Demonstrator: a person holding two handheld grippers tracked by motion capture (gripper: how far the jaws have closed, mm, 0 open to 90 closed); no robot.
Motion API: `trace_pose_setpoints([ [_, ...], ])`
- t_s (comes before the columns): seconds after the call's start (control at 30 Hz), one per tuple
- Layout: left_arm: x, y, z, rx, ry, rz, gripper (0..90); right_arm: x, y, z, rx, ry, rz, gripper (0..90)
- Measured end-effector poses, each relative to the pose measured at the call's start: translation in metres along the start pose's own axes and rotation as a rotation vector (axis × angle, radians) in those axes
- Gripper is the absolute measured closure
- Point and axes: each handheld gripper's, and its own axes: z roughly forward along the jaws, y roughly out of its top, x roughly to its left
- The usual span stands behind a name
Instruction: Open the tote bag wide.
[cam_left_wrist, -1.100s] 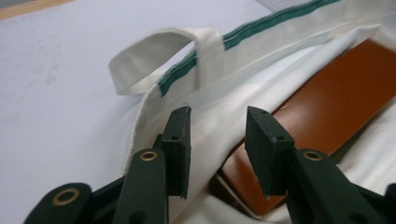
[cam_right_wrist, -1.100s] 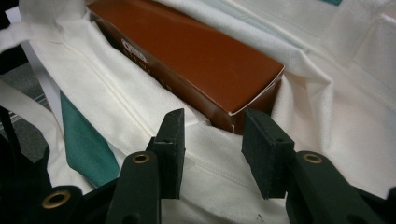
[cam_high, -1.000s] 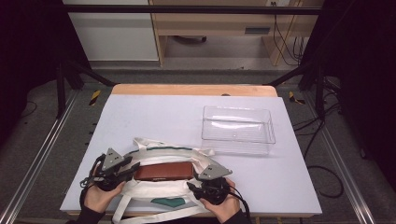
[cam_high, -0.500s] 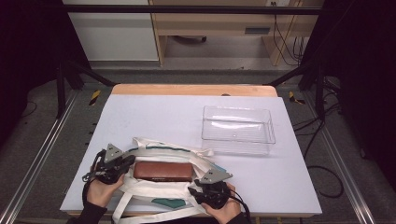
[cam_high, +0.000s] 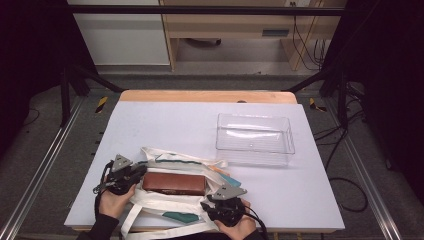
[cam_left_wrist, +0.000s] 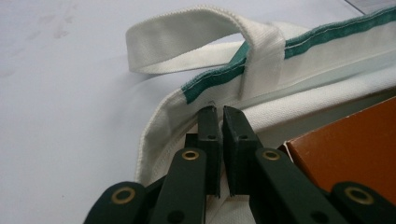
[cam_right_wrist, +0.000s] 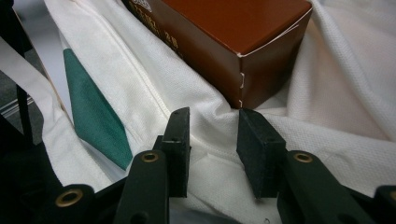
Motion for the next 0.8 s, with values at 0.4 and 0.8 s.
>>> trace_pose_setpoints([
  [0.4, 0.0, 0.004, -0.037, -0.148, -0.094, -0.013, 69.6, -0.005, 0.014, -0.017, -0.11, 0.006, -0.032, 48.4],
  [0.8, 0.007, 0.013, -0.079, -0.279, -0.033, 0.006, 50.9, -0.012, 0.055, -0.025, -0.171, -0.011, -0.096, 35.4],
])
